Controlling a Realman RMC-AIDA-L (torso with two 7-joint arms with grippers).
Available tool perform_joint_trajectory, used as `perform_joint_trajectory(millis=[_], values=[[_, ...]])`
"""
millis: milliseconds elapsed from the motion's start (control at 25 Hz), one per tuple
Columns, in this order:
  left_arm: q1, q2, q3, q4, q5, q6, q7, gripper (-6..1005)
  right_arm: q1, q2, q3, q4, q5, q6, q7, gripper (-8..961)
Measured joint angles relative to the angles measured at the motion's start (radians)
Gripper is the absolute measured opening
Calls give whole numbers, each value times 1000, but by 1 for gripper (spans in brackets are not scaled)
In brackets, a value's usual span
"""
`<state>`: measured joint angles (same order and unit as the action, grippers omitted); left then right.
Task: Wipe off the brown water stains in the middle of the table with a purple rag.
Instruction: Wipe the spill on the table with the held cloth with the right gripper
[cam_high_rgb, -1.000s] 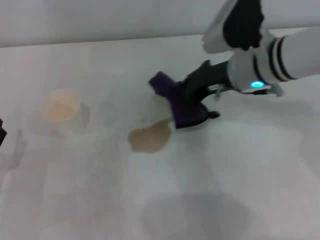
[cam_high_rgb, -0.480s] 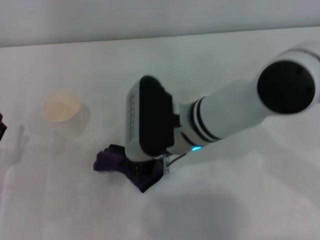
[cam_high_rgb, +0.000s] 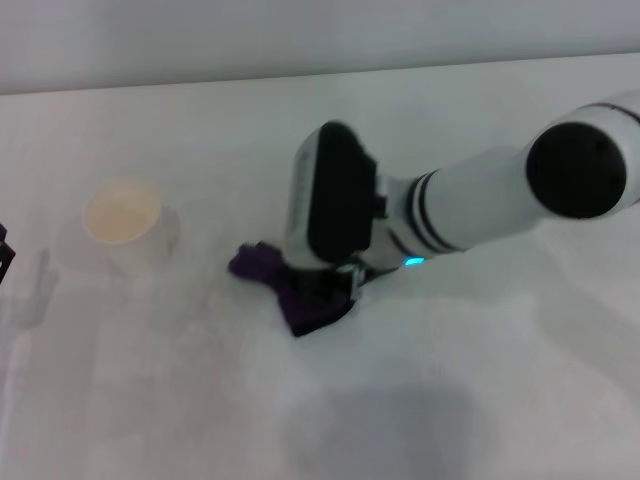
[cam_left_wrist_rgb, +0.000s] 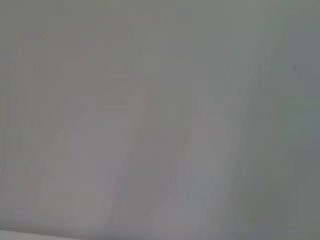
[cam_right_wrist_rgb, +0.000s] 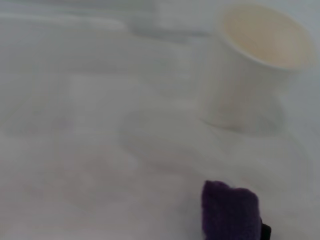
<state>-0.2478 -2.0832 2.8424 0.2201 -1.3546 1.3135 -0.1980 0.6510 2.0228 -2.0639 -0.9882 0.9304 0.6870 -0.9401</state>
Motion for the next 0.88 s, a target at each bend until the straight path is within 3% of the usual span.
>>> perform_joint_trajectory(millis=[320, 360, 520, 640, 880], values=[[1, -1, 0, 2, 0, 1, 0, 887, -25, -4, 174, 43, -152, 8, 4, 95], [1, -1, 0, 3, 0, 1, 0, 887, -35, -4, 235, 49, -209, 4, 5, 95], [0, -1, 0, 5, 0, 1, 0, 888, -39, -3, 272, 48, -215, 4, 5, 94], [-1, -2, 0, 6, 0, 1, 0, 888, -36, 5, 223, 42, -162, 9, 4, 94], [-5, -2, 0, 7, 0, -2, -7, 887, 19, 5, -34, -1, 14, 9, -9, 95]])
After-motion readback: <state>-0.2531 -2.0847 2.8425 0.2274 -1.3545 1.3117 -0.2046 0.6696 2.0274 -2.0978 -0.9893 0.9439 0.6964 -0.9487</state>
